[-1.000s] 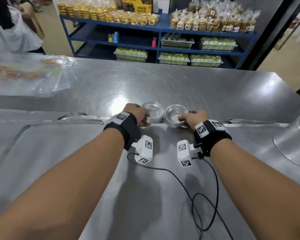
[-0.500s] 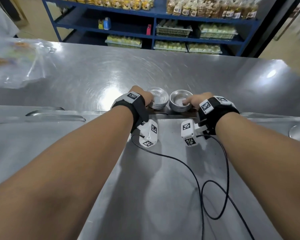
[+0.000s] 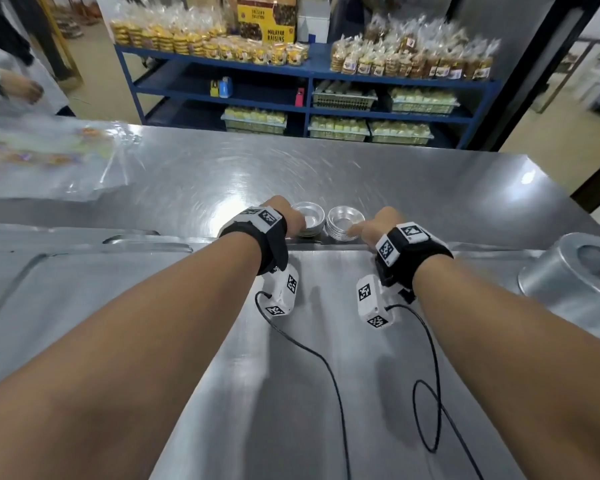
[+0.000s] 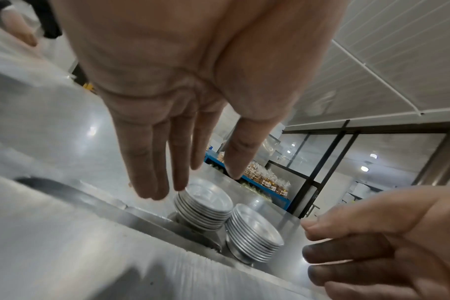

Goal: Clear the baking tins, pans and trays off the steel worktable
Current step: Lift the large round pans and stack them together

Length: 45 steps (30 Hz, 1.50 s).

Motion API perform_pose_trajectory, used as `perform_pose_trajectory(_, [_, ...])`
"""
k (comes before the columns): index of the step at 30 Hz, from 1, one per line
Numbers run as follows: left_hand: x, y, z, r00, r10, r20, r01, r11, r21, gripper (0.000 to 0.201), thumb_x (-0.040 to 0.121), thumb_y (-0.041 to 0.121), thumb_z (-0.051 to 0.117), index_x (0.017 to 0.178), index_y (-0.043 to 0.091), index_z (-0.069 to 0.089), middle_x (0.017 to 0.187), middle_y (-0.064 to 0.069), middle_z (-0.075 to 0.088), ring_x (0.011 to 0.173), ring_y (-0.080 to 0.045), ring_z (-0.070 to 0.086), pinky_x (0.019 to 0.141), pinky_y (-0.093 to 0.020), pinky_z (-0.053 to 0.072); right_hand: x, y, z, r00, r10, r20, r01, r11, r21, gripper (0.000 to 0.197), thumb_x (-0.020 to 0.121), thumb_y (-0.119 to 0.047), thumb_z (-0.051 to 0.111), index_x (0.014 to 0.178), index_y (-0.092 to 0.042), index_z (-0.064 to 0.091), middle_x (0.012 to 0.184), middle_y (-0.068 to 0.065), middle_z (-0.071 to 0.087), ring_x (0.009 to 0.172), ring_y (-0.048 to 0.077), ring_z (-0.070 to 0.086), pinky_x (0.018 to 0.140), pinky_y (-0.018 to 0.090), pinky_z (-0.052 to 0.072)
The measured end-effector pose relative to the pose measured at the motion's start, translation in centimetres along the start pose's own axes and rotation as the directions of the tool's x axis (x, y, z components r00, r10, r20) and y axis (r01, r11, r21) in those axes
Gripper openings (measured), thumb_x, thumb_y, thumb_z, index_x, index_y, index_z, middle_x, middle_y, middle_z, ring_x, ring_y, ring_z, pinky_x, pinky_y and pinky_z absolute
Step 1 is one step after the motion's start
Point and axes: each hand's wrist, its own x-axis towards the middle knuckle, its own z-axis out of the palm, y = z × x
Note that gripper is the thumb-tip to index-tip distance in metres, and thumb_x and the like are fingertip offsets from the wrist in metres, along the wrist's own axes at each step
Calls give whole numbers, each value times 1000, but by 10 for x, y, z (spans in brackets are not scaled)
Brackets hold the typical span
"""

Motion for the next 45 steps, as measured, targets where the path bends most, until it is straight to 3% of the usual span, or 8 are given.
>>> perform_pose_trajectory(7, [-100, 8, -28, 999, 37, 31, -41, 990, 137, 16, 76, 26, 65, 77, 10, 65, 91, -11, 75, 83, -29, 73, 83, -39, 59, -101, -5, -32, 978, -182, 105, 202, 955, -220, 29, 77, -27, 81, 95, -6, 74, 84, 8, 70, 71, 24, 63, 66, 26, 50])
perform_pose_trajectory(14, [-221, -17, -62, 996, 70, -46, -49, 935, 352, 18, 79, 26, 68, 68, 15, 59, 73, -3, 64, 63, -21, 58, 56, -24, 42, -222, -8, -53, 923, -343, 175, 385, 834, -394, 30, 80, -30, 78, 103, -12, 69, 99, 6, 70, 79, 19, 62, 59, 23, 45])
perform_pose_trajectory(17, [-270, -43, -81, 995, 76, -71, -44, 924, 379, 19, 82, 27, 68, 73, 12, 62, 70, -3, 62, 62, -21, 57, 53, -23, 41, -272, -13, -49, 895, -401, 194, 445, 783, -434, 32, 77, -33, 79, 99, -12, 71, 97, 5, 70, 81, 21, 64, 71, 29, 55])
perform_pose_trajectory(22, [-335, -102, -108, 990, 106, -96, -51, 890, 454, 22, 84, 32, 68, 89, 10, 70, 96, -5, 70, 83, -24, 63, 71, -32, 52, -348, -28, -27, 837, -461, 295, 547, 712, -440, 33, 80, -29, 77, 102, -6, 71, 96, 7, 69, 77, 21, 62, 63, 26, 50])
perform_pose_trajectory(26, [-375, -155, -126, 980, 126, -155, -36, 874, 484, 18, 87, 25, 61, 80, 10, 68, 89, -8, 70, 81, -25, 64, 62, -26, 43, -402, -42, 8, 799, -493, 344, 601, 671, -435, 36, 80, -32, 77, 106, -8, 68, 106, 7, 66, 90, 24, 65, 72, 29, 53])
perform_pose_trajectory(33, [-418, -268, -153, 952, 116, -282, 28, 889, 458, 32, 88, 25, 56, 118, 13, 59, 120, -11, 60, 111, -31, 57, 92, -38, 50, -478, -70, 89, 756, -531, 383, 653, 658, -376, 36, 80, -30, 73, 107, -8, 68, 104, 8, 67, 86, 25, 68, 64, 26, 51])
perform_pose_trajectory(39, [-439, -354, -191, 941, -51, -336, 219, 848, 484, 48, 86, 35, 58, 127, 11, 53, 132, -15, 52, 123, -37, 47, 99, -42, 45, -515, -90, 160, 786, -457, 415, 601, 723, -342, 38, 84, -40, 71, 68, -12, 51, 73, 2, 53, 58, 18, 52, 49, 23, 40])
perform_pose_trajectory(45, [-448, -422, -208, 878, -155, -452, 382, 796, 469, 57, 84, 37, 66, 130, 11, 45, 133, -14, 42, 123, -34, 42, 96, -40, 42, -535, -97, 211, 822, -412, 393, 539, 787, -302, 37, 81, -46, 73, 84, -14, 55, 72, -2, 50, 66, 20, 57, 46, 23, 37])
